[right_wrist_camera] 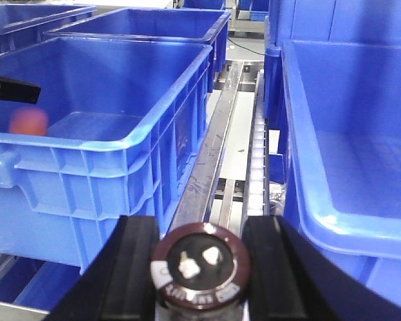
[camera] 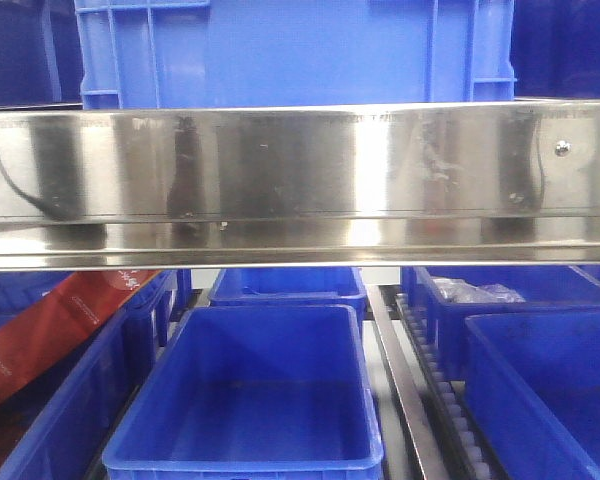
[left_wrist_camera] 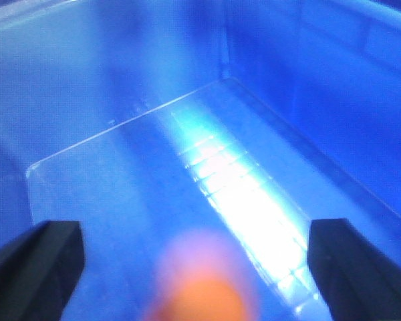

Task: Place cylindrical capacitor in blue bin on shelf
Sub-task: 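Open the left gripper to drop the orange cylinder into the bin, then move the right gripper over the same bin and release the capacitor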

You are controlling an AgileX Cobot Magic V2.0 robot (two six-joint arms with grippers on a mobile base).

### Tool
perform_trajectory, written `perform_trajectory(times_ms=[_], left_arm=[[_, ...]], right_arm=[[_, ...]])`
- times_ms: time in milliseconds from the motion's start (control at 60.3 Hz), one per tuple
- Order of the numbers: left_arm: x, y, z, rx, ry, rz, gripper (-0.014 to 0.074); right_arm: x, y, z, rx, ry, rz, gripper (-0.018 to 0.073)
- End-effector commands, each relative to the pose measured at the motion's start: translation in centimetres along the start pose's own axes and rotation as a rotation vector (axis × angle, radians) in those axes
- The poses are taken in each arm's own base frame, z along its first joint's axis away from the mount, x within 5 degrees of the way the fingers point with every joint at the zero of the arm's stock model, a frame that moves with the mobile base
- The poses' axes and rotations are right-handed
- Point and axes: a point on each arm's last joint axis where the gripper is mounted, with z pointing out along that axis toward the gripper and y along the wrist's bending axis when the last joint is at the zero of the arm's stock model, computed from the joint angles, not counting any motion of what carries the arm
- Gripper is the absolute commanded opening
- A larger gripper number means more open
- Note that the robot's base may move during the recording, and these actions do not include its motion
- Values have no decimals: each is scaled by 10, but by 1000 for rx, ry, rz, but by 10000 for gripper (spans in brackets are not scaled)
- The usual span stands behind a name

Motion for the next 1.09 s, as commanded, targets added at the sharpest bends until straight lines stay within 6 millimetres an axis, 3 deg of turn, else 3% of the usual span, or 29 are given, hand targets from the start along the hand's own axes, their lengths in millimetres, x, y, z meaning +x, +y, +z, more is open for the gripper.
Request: perform_trajectory(times_ms=[0, 133, 298, 447, 762, 1077], left_arm=[[-8, 0, -20, 6, -22, -5, 498], [-14, 2, -48, 4, -25, -7, 338], [-22, 6, -101, -11, -30, -7, 63], [-18, 10, -142, -17, 10, -11, -113], [16, 13, -216, -40, -54, -43, -111], [105, 30, -270, -164, -107, -190, -111]], right_arm=[[-5, 0, -1, 0, -46, -3, -63], [-5, 0, -1, 0, -46, -3, -63], [-5, 0, -1, 0, -46, -3, -63], [-4, 0, -1, 0, -37, -3, -63], [-4, 0, -1, 0, -37, -3, -63], [-4, 0, 1, 0, -26, -2, -63]])
